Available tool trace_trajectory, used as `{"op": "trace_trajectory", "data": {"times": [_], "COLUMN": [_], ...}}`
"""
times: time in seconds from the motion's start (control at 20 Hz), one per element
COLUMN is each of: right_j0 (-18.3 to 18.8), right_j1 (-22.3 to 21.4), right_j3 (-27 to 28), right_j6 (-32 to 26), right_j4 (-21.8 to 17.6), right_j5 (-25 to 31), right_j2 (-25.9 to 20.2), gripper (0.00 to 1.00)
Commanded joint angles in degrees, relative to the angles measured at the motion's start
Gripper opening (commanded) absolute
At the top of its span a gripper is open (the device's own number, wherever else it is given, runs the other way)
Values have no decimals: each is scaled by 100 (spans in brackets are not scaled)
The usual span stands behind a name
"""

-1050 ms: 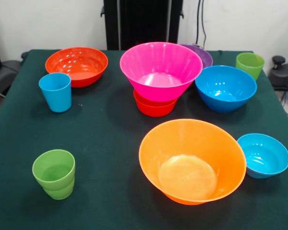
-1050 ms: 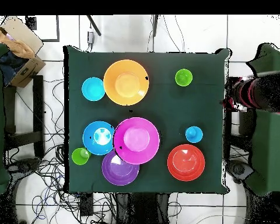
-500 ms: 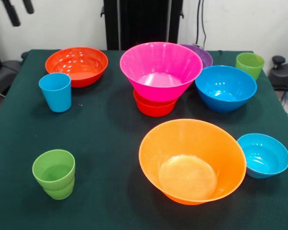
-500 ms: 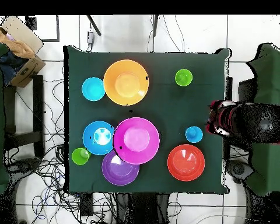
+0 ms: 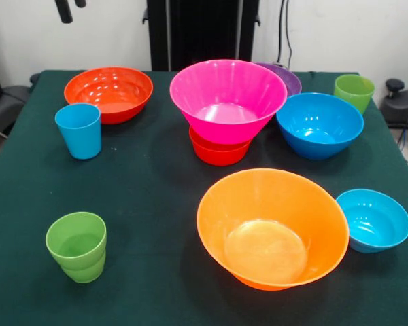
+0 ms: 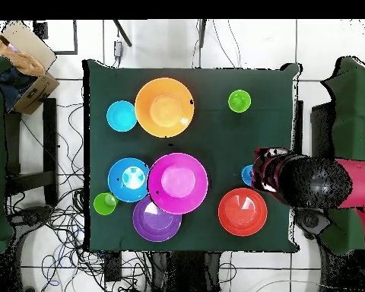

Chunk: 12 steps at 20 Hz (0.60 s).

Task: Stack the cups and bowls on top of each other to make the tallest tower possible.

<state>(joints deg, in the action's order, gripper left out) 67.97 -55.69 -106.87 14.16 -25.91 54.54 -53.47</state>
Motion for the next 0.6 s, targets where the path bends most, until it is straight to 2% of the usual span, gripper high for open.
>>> {"op": "trace_trajectory", "data": {"times": [0.05, 0.6], "right_j0": [-54, 12], "right_j1": [276, 761], "right_j3": [-507, -556], "right_j6": [568, 526], "right_j4": [-177, -593], "right_j5": [-433, -924], "right_j2": [256, 563], "gripper": [100, 100]}}
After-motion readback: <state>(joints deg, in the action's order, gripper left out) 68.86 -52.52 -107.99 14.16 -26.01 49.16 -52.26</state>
